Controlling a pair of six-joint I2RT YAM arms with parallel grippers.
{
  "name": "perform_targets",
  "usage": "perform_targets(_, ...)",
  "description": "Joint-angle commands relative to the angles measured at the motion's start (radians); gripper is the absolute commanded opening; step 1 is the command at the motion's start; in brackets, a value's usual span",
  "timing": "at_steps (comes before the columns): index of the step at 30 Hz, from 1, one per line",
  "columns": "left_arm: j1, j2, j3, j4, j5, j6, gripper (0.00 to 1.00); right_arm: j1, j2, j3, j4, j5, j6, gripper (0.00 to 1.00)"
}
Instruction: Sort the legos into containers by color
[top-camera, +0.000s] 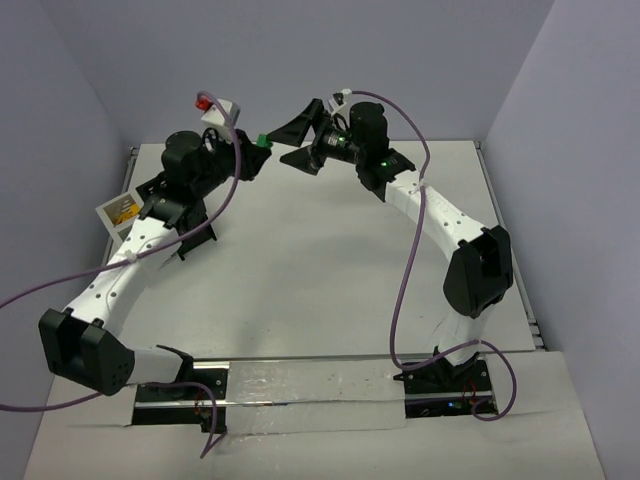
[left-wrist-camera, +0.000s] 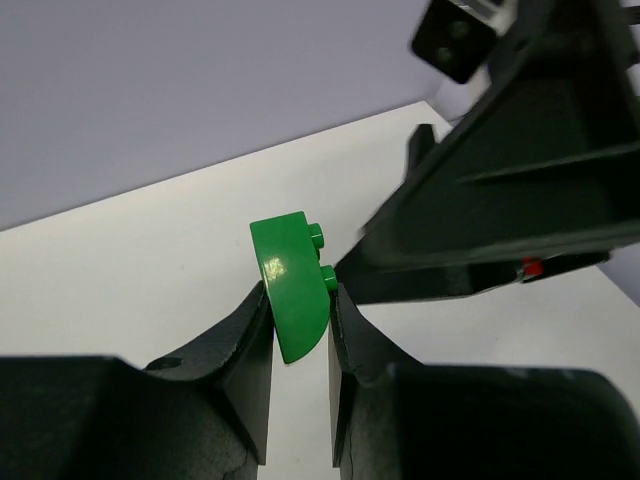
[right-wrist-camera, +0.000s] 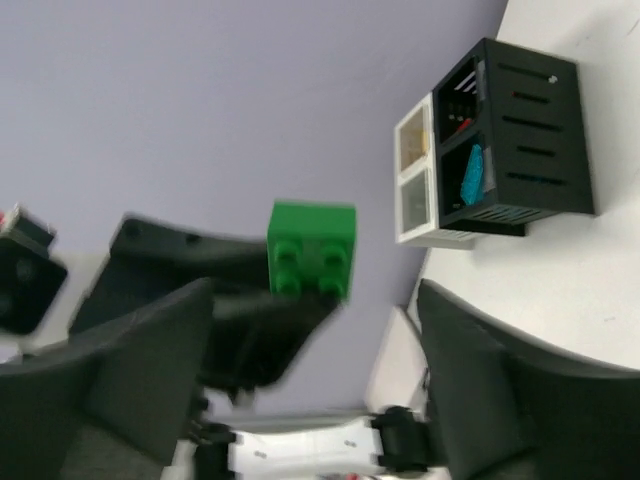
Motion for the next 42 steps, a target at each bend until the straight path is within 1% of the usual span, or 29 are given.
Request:
perform_targets(1,0.136,-0.154,-0.062,-0.088,0.065,0.026,0.0,-0.059,-0.026,0.014,0.028,-0.023,-0.088,1.0)
perform_targets(4,0.351,-0.217,-0.1,-0.232,0.256,0.043,0.0,-0.113,-0.033,0.024,-0.011,-0.02,-0.2,1.0)
perform_targets(5,0.365,-0.228,-0.101,-0.242,0.267,0.044,0.0,-0.117,-0.034,0.03,-0.028,-0.019,-0.207,1.0)
perform_targets(7,0.509,-0.239,-0.064,-0.417,0.331,0.111,0.0,-0.144,-0.054,0.051,-0.114,0.003,-0.359,1.0)
perform_targets(8,0.562,-0.237,-0.047,-0.477,0.342,0.14,0.0,-0.15,-0.06,0.06,-0.146,0.005,-0.425,1.0)
perform_targets(9,0.656,-0.227,-0.028,-0.552,0.35,0.181,0.0,-0.153,-0.067,0.073,-0.182,0.004,-0.549,1.0)
perform_targets(10,0.711,-0.21,-0.007,-0.63,0.377,0.201,0.0,-0.155,-0.072,0.084,-0.219,0.004,-0.637,1.0)
perform_targets(11,0.753,-0.191,0.011,-0.704,0.413,0.224,0.0,-0.156,-0.076,0.094,-0.252,0.004,-0.69,1.0)
perform_targets(12,0.811,-0.171,0.031,-0.763,0.444,0.28,0.0,-0.156,-0.08,0.101,-0.276,0.006,-0.714,1.0)
perform_targets(13,0.883,-0.142,0.069,-0.837,0.458,0.345,0.0,-0.156,-0.087,0.105,-0.301,0.011,-0.789,1.0)
perform_targets(14,0.926,-0.101,0.103,-0.931,0.458,0.401,0.0,-0.156,-0.092,0.106,-0.332,0.015,-0.845,1.0)
perform_targets(15,0.933,-0.075,0.107,-0.989,0.468,0.41,0.0,-0.156,-0.093,0.108,-0.353,0.015,-0.879,1.0)
perform_targets(16,1.007,-0.036,0.155,-1.069,0.496,0.504,0.0,-0.159,-0.101,0.113,-0.391,0.016,-0.929,1.0)
perform_targets(17,1.011,-0.015,0.157,-1.1,0.5,0.509,0.0,-0.16,-0.101,0.115,-0.414,0.018,-0.932,1.0)
perform_targets(19,1.047,0.029,0.193,-1.132,0.481,0.55,0.0,-0.162,-0.106,0.121,-0.465,0.027,-1.001,1.0)
perform_targets(21,1.048,0.056,0.224,-1.166,0.467,0.585,0.0,-0.162,-0.116,0.118,-0.492,0.038,-1.055,1.0)
perform_targets(25,1.048,0.095,0.235,-1.158,0.421,0.593,0.0,-0.163,-0.138,0.072,-0.514,0.085,-1.117,1.0)
perform_targets(28,1.045,0.15,0.27,-1.173,0.4,0.598,0.0,-0.17,-0.161,0.038,-0.522,0.115,-1.155,1.0)
perform_targets(30,1.023,0.189,0.312,-1.182,0.367,0.598,0.0,-0.18,-0.175,0.007,-0.52,0.131,-1.175,1.0)
perform_targets(33,0.994,0.214,0.333,-1.167,0.3,0.597,0.01,-0.195,-0.182,-0.016,-0.52,0.143,-1.18,1.0)
perform_targets(37,0.944,0.232,0.333,-1.124,0.221,0.588,0.06,-0.213,-0.184,-0.029,-0.522,0.144,-1.177,1.0)
perform_targets(42,0.904,0.266,0.325,-1.088,0.171,0.561,0.06,-0.226,-0.183,-0.032,-0.528,0.144,-1.182,1.0)
